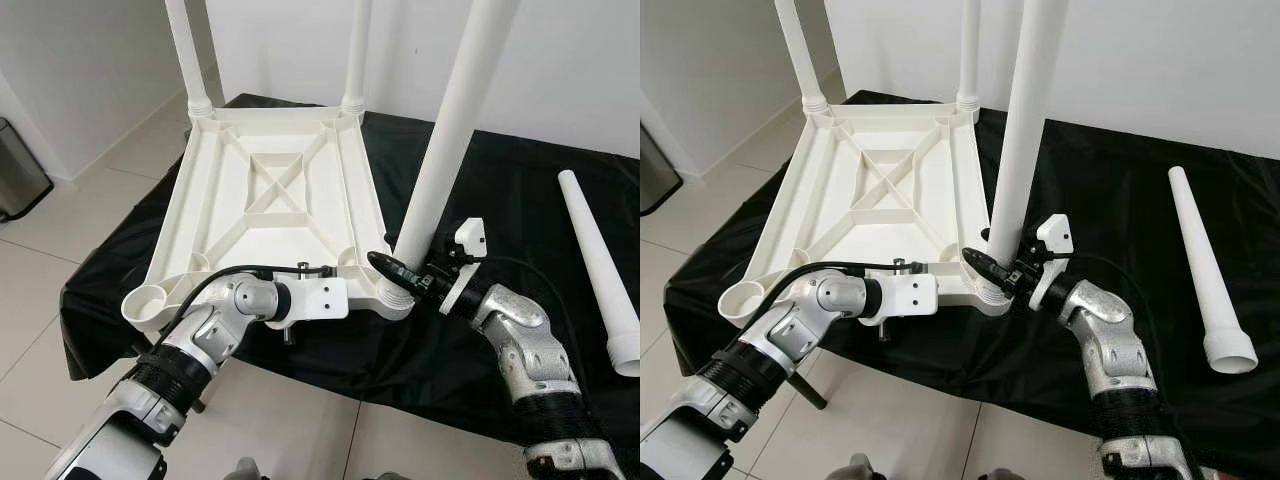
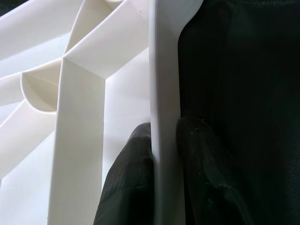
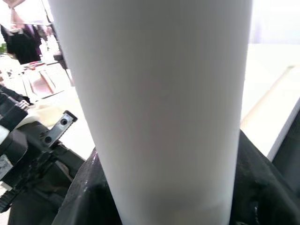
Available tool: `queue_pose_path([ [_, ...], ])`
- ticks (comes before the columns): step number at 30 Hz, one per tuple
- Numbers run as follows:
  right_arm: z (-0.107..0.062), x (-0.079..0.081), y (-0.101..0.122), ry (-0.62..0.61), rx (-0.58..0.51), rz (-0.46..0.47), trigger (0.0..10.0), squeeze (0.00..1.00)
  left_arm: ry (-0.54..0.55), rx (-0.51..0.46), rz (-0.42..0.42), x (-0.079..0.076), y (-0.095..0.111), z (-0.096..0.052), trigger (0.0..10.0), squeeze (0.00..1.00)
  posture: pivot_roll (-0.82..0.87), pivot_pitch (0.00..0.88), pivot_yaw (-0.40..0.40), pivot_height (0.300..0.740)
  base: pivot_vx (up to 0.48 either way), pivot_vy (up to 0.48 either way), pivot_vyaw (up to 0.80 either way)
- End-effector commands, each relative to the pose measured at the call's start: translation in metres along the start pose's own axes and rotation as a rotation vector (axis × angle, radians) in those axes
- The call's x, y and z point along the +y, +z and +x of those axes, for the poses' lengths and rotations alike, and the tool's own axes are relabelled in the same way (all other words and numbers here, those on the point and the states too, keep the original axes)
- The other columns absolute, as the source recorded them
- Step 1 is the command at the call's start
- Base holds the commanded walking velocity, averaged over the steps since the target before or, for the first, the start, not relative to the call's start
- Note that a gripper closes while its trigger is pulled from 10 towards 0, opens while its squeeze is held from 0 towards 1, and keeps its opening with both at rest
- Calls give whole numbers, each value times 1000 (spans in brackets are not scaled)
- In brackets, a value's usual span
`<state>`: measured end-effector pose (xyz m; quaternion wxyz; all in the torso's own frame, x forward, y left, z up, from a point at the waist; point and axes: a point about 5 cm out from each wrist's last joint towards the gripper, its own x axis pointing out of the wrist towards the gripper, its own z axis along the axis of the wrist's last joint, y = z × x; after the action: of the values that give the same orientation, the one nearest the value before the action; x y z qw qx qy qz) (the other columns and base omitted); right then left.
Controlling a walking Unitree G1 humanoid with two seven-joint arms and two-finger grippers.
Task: Building children table
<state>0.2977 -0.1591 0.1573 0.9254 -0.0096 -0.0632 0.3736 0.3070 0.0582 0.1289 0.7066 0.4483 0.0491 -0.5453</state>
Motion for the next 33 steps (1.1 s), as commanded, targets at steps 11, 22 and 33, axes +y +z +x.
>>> queue_pose_path([
  [11,8,18,12,-244,-98,16,10000,0,16,13,5,-1,-1,2,10000,0,-38,10,-14,740,0,0,0],
  [22,12,35,4,-518,-65,42,10000,0,17,13,5,0,-1,2,10000,0,-35,7,-15,740,0,0,0],
  [33,16,44,0,-644,-28,20,10000,0,19,16,6,1,-2,1,10000,0,-29,6,-13,740,0,0,0],
])
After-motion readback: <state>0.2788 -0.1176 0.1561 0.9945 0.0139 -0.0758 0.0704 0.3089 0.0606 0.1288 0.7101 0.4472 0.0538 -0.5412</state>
